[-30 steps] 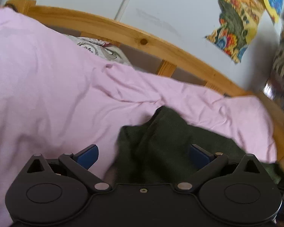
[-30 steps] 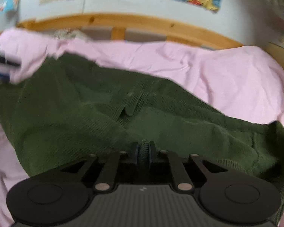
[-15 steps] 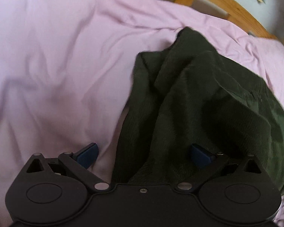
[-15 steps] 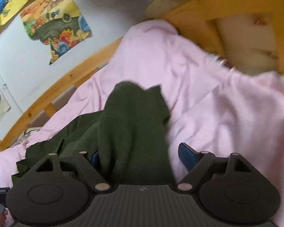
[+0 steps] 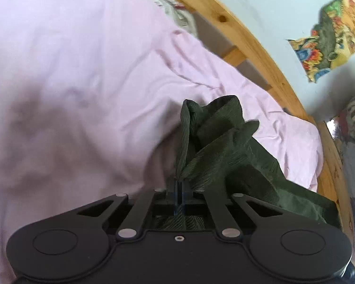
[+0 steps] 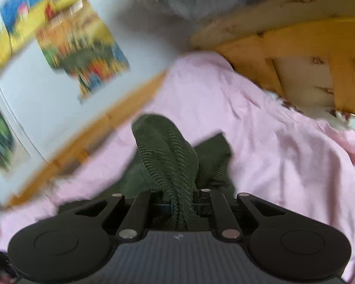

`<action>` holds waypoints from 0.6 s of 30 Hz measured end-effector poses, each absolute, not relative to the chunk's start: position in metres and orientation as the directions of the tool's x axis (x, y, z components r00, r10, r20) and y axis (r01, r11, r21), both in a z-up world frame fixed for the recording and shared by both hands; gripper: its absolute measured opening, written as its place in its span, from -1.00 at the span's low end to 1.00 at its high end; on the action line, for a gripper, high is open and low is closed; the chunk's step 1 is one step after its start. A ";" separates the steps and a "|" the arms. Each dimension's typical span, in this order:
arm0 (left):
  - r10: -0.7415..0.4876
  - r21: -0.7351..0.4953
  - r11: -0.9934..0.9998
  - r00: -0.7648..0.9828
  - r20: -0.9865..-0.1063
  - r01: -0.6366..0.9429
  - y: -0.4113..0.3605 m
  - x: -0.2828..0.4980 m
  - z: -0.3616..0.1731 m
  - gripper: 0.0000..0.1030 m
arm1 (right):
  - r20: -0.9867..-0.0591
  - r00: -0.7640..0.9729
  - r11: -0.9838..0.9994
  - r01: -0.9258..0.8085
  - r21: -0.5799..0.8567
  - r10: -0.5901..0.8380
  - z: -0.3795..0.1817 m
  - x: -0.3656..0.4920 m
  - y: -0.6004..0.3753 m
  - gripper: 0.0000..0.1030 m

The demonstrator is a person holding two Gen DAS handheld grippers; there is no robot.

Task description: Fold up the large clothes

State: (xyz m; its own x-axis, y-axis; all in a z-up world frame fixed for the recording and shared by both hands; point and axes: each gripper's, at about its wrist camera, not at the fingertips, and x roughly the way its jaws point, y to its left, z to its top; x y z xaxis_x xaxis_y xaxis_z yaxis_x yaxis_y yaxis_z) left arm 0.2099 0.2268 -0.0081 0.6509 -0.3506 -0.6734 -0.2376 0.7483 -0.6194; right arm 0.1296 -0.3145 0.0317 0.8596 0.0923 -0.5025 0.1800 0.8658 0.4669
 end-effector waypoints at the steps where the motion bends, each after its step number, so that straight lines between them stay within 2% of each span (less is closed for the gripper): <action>1: -0.335 -0.596 0.760 0.629 -0.701 -0.260 0.226 0.211 -0.013 -0.97 | -0.538 0.840 0.890 0.194 0.413 0.067 0.023 0.136 -0.311 -0.73; 3: -0.326 -0.573 0.766 0.592 -0.737 -0.291 0.223 0.216 -0.024 -0.96 | -0.596 0.803 0.924 0.225 0.309 0.004 0.005 0.144 -0.306 -0.61; 6: -0.316 -0.554 0.779 0.577 -0.753 -0.295 0.217 0.220 -0.031 -0.92 | -0.575 0.818 0.929 0.230 0.291 -0.022 0.008 0.141 -0.301 -0.14; 7: -0.308 -0.541 0.793 0.581 -0.753 -0.282 0.214 0.219 -0.029 -0.87 | -0.566 0.823 0.935 0.224 0.275 -0.031 0.012 0.140 -0.297 0.25; 8: -0.293 -0.526 0.804 0.585 -0.756 -0.277 0.214 0.217 -0.027 -0.66 | -0.548 0.835 0.945 0.217 0.243 -0.051 0.019 0.135 -0.292 0.59; 9: -0.279 -0.513 0.812 0.586 -0.761 -0.280 0.215 0.216 -0.025 -0.32 | -0.514 0.854 0.958 0.214 0.193 -0.087 0.027 0.129 -0.283 0.68; 10: -0.269 -0.507 0.812 0.587 -0.764 -0.287 0.215 0.213 -0.022 -0.13 | -0.462 0.878 0.969 0.209 0.134 -0.125 0.036 0.121 -0.271 0.80; 11: -0.267 -0.515 0.806 0.597 -0.757 -0.292 0.217 0.204 -0.019 0.23 | -0.421 0.895 0.975 0.203 0.085 -0.149 0.043 0.117 -0.259 0.96; 12: -0.265 -0.524 0.801 0.612 -0.745 -0.289 0.218 0.198 -0.016 0.49 | -0.373 0.913 0.981 0.192 0.030 -0.167 0.047 0.112 -0.245 1.00; 14: -0.262 -0.532 0.799 0.634 -0.727 -0.280 0.212 0.186 -0.009 0.70 | -0.309 0.937 0.987 0.155 -0.044 -0.161 0.048 0.107 -0.219 1.00; 17: -0.272 -0.544 0.793 0.639 -0.719 -0.274 0.199 0.172 -0.006 0.96 | -0.337 0.938 0.991 0.043 -0.128 -0.084 0.027 0.119 -0.180 0.99; 18: -0.285 -0.556 0.782 0.633 -0.720 -0.281 0.192 0.169 -0.008 0.97 | -0.356 0.932 0.988 0.020 -0.153 -0.074 0.018 0.126 -0.168 0.99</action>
